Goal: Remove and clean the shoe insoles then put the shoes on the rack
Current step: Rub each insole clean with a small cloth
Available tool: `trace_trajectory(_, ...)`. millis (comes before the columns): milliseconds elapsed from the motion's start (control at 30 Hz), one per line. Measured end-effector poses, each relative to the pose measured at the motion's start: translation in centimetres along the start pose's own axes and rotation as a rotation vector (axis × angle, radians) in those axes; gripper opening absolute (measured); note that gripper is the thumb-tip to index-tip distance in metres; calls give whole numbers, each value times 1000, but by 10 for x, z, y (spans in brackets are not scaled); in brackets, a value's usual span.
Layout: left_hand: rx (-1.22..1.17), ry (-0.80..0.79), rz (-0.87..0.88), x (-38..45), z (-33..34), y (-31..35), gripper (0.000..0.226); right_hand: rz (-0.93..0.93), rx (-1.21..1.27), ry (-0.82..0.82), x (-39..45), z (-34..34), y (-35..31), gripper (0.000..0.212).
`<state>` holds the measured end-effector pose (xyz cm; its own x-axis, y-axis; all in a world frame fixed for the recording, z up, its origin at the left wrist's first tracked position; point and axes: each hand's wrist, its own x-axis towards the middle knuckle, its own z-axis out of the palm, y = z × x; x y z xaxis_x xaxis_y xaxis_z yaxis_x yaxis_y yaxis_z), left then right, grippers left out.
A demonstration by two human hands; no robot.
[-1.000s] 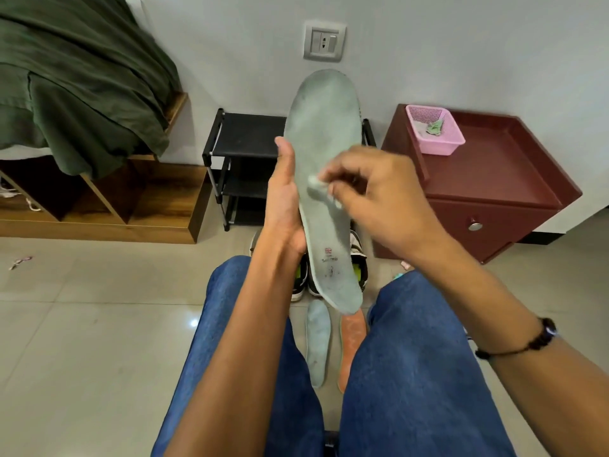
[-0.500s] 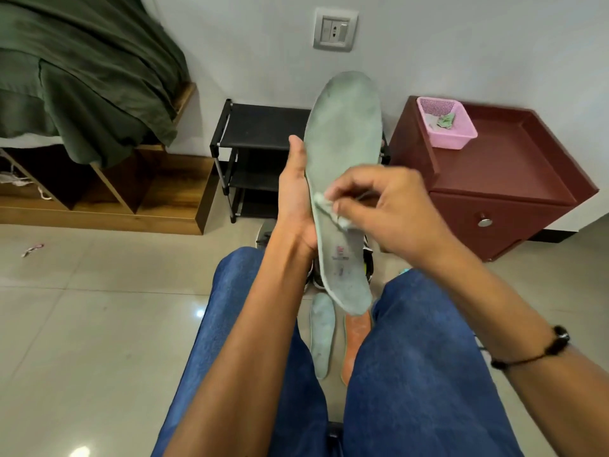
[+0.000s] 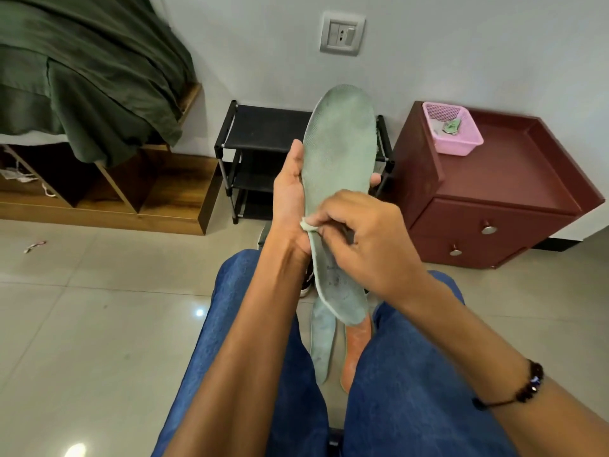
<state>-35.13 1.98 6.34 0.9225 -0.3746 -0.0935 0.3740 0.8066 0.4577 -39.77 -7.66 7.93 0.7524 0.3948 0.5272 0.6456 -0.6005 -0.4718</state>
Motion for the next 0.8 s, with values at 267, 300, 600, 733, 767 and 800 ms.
trace_trajectory(267, -29, -90, -27, 2, 7, -5, 67, 60, -98, 254, 68, -48, 21, 13)
trace_trajectory(300, -14, -108, -37, 2, 8, -5, 65, 38, -153, 269, 81, -47, 24, 15)
trace_trajectory(600, -126, -43, 41, 0, -3, 1, 68, -61, -209, 167, 30, 5, 5, 12)
trace_trajectory(733, 50, -30, -60, -2, -7, 6, 77, -76, -61, 12, -5, 5, -9, 15)
trace_trajectory(767, 43, -30, -55, -3, -6, 8, 78, -52, 6, -11, -6, 1, -11, 16)
trace_trajectory(800, 18, -25, -40, -4, -3, 9, 77, -29, 57, -11, -3, -4, -11, 17)
